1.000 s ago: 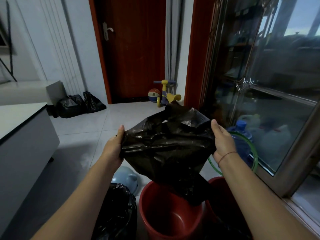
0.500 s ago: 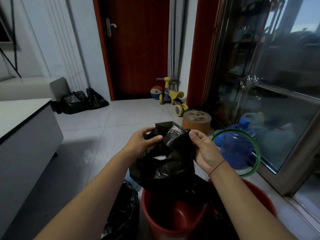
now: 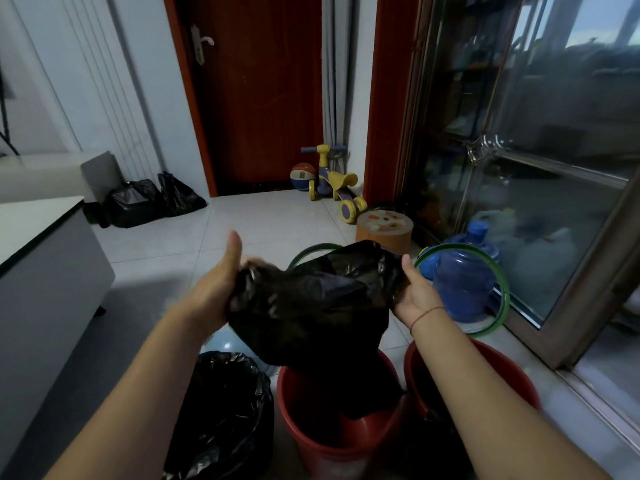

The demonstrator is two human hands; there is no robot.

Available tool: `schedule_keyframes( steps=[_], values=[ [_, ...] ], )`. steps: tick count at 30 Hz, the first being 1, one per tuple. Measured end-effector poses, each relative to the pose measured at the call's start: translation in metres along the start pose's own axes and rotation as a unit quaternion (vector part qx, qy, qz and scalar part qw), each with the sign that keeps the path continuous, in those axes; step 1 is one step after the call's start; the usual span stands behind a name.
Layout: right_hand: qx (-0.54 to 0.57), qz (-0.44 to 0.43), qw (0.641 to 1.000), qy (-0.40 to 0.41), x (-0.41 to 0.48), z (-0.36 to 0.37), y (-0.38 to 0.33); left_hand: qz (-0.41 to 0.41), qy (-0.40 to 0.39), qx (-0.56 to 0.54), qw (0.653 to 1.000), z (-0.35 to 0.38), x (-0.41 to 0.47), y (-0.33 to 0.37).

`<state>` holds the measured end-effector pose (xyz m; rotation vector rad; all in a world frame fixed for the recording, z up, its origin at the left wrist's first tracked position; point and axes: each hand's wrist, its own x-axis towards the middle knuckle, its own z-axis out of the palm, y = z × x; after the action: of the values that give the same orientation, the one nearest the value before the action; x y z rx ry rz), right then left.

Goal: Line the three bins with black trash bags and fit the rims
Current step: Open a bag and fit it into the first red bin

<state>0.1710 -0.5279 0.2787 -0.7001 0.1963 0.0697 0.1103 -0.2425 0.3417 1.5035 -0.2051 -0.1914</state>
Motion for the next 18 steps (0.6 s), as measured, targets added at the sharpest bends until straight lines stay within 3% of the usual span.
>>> schedule_keyframes(
  steps=[2,4,7,10,15,18],
  values=[
    [-0.002,0.006,1.0,0.001,0.002,0.0,-0.001,-0.087,-0.001,0.169,0.982,0.004,-0.01,-0.014],
    [-0.009,0.032,0.999,-0.008,0.003,0.0,0.005,-0.11,0.034,0.268,0.957,0.007,-0.009,-0.028],
    [-0.039,0.057,0.997,-0.018,0.002,0.001,0.018,-0.029,0.127,0.269,0.954,0.013,0.006,-0.046],
    [-0.054,0.059,0.996,-0.031,-0.001,0.0,0.028,0.034,0.211,0.331,0.919,0.021,0.026,-0.067],
    [-0.04,0.044,0.998,-0.036,-0.001,-0.013,0.033,-0.102,0.098,0.279,0.95,0.035,0.013,-0.098],
    [-0.053,0.056,0.997,-0.011,-0.002,-0.034,0.039,-0.143,0.071,0.318,0.934,0.044,0.002,-0.12]
  ],
)
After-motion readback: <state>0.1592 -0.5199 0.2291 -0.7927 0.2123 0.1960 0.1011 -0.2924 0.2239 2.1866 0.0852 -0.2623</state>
